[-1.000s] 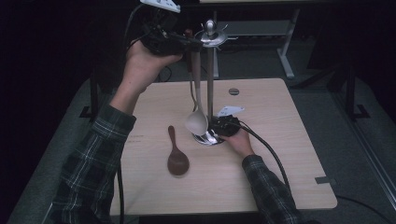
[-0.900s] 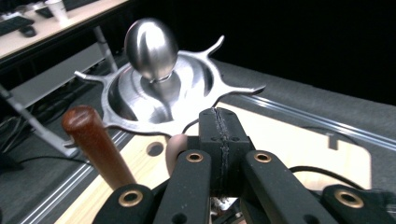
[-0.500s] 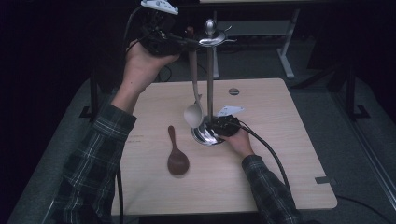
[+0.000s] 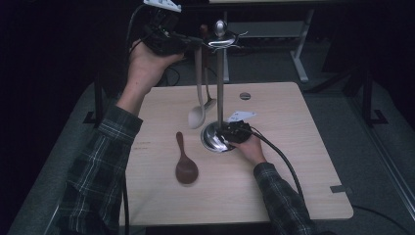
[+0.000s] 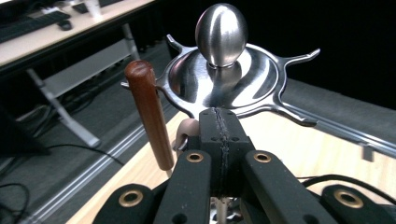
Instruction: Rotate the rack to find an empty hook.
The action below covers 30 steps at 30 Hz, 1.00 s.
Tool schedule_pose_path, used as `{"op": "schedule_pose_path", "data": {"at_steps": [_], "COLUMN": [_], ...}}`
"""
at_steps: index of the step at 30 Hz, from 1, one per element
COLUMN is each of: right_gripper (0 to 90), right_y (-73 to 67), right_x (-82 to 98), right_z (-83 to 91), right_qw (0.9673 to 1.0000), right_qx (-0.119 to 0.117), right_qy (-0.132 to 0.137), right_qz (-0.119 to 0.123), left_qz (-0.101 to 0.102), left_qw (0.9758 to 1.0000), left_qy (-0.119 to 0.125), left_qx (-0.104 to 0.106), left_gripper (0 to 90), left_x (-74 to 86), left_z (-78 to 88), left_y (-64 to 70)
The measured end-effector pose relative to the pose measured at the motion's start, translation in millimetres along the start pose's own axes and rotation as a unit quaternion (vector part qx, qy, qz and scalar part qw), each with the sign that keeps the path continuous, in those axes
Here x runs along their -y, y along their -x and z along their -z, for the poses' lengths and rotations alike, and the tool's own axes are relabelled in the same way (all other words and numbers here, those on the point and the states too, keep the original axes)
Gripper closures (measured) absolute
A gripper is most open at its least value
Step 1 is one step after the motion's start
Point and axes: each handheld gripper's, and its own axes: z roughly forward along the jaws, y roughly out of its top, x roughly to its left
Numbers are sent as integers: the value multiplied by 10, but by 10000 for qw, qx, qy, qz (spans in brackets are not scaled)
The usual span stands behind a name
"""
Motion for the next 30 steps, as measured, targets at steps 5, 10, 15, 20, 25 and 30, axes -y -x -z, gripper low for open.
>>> {"op": "schedule_pose_path", "data": {"at_steps": [5, 10, 15, 20, 25, 30], "right_gripper": [719, 719, 719, 719, 719, 718], "right_y": [-1, -4, -1, -1, 2, 5], "right_x": [0, -1, 0, 0, 0, -1], "right_z": [-1, -1, -2, -2, -2, -4], "right_qw": [10000, 10000, 10000, 10000, 10000, 10000], "right_qx": [-1, 7, 16, 16, 8, -2], "right_qy": [-3, -1, -7, -8, -22, -25], "right_qz": [-1, 4, 20, 22, 40, 23], "left_qz": [-29, 20, 24, 85, 127, 176], "left_qw": [10000, 9998, 9992, 9985, 9987, 9985], "left_qy": [29, 103, 69, -13, -146, -274], "left_qx": [-4, 167, 381, 543, 474, 449], "left_gripper": [900, 900, 900, 900, 900, 900], "left_x": [14, 79, 209, 354, 525, 726], "left_z": [15, 70, 130, 193, 253, 260], "left_y": [9, 18, 38, 59, 88, 117]}}
